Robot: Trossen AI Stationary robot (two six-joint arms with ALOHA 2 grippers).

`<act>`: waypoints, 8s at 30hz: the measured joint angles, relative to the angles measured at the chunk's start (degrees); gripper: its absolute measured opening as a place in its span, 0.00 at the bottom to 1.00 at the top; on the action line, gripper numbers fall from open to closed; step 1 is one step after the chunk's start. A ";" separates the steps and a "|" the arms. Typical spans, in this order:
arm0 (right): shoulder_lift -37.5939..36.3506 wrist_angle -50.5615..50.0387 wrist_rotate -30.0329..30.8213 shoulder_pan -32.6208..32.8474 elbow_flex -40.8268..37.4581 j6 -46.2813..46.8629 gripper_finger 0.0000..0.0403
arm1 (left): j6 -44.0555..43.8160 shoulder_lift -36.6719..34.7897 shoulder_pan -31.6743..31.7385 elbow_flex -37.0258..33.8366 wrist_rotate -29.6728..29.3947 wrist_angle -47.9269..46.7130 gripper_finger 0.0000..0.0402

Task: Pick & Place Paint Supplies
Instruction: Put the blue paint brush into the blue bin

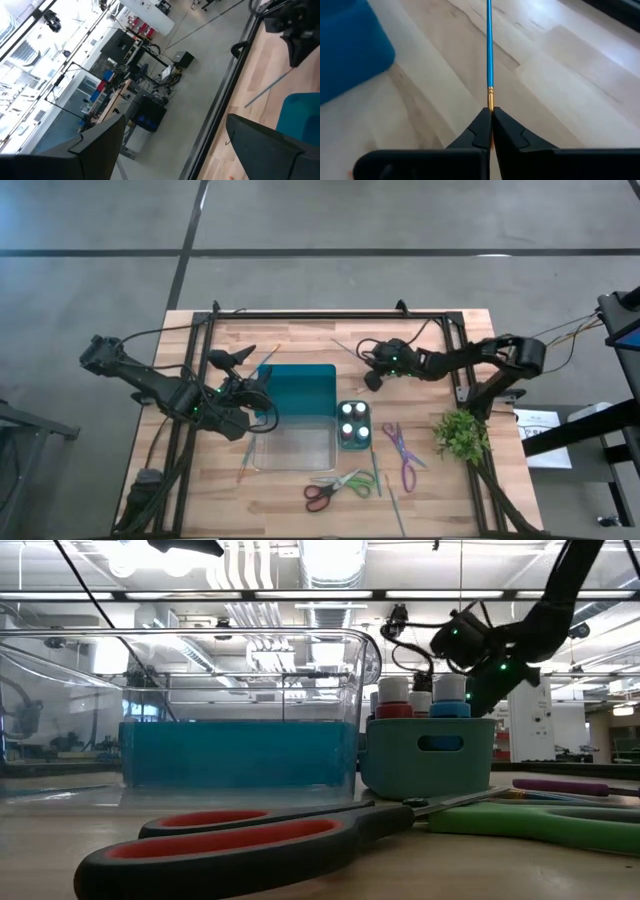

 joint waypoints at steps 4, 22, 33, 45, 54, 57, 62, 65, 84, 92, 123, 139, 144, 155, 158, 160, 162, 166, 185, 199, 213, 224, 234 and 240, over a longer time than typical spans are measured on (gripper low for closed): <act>-3.91 0.62 1.08 0.82 -1.01 0.01 0.02 | 0.02 0.00 0.00 0.00 0.00 0.00 0.88; -9.44 -5.18 -4.17 10.38 7.28 -7.03 0.02 | 0.15 0.00 0.02 0.00 -0.07 0.02 0.88; 0.13 -17.84 -14.40 10.69 20.86 -15.19 0.02 | 0.15 0.00 0.04 0.00 -0.03 0.00 0.88; 9.05 -23.97 -19.33 10.13 32.33 -22.75 0.02 | 0.11 0.00 0.02 0.00 -0.01 -0.01 0.88; 13.52 -23.38 -20.48 9.53 35.90 -23.47 0.02 | -0.08 0.00 -0.01 0.00 0.51 -0.02 0.88; 13.86 -23.38 -20.45 9.39 36.02 -23.65 0.02 | -0.09 0.00 -0.02 -0.01 0.66 -0.02 0.88; 13.90 -22.23 -20.41 9.14 35.72 -24.11 0.02 | -0.09 0.00 -0.02 -0.11 0.66 -0.07 0.88; 13.90 -20.81 -20.72 9.12 35.31 -24.13 0.02 | -0.09 0.00 0.00 -0.23 0.66 -0.09 0.88; 13.78 -19.22 -22.95 8.17 35.73 -24.54 0.33 | 0.12 0.00 0.00 -0.63 0.68 0.00 0.88; 6.05 -29.17 -18.05 7.70 34.22 -24.93 0.38 | 0.17 0.00 0.02 -0.94 0.67 -0.17 0.88; -11.35 -38.36 -4.44 4.66 7.62 -16.69 0.38 | 1.90 0.00 0.09 -0.94 0.66 2.93 0.88; -5.99 -43.30 -11.17 2.33 12.38 -27.48 0.38 | 1.89 0.00 0.09 -0.94 2.60 2.82 0.88; -5.62 -43.18 -13.91 1.50 12.54 -30.62 0.38 | 1.90 0.00 0.09 -0.94 3.01 2.80 0.88; 1.20 -43.20 -14.40 1.47 15.11 -34.88 0.25 | 1.89 0.00 0.09 -0.90 3.04 2.79 0.88; 2.97 -43.49 -14.51 1.49 16.40 -36.36 0.18 | 1.89 0.00 0.09 -0.90 3.04 2.78 0.88; 4.16 -44.58 -14.71 1.49 17.21 -37.52 0.14 | 1.89 0.00 0.09 -0.90 3.06 2.75 0.88; 5.62 -45.69 -14.87 1.47 17.87 -37.98 0.10 | 1.90 0.00 0.09 -0.90 3.31 2.58 0.88; 7.85 -47.36 -14.97 1.47 18.73 -37.51 0.04 | 1.88 0.00 0.09 -0.90 3.63 2.56 0.88; -1.78 -47.43 -8.35 1.31 17.54 -29.78 0.02 | 1.88 0.00 0.09 -0.90 3.65 2.58 0.88; -7.97 -42.51 -7.68 2.35 20.96 -28.91 0.02 | 1.88 0.00 0.09 -0.90 3.65 2.60 0.88; 5.05 -39.54 -16.86 9.93 40.48 -32.21 0.02 | 1.43 0.00 0.09 -0.90 3.67 1.68 0.88; 21.13 -37.17 -19.89 12.82 55.04 -31.96 0.02 | -1.65 0.00 0.09 -0.96 3.67 -1.92 0.88; 24.64 -38.90 -19.43 12.79 58.61 -30.79 0.02 | -2.82 0.00 0.00 -0.96 4.11 -2.95 0.88; 23.10 -38.93 -16.54 12.61 58.44 -30.12 0.02 | -2.82 0.00 0.00 -0.96 4.11 -2.95 0.88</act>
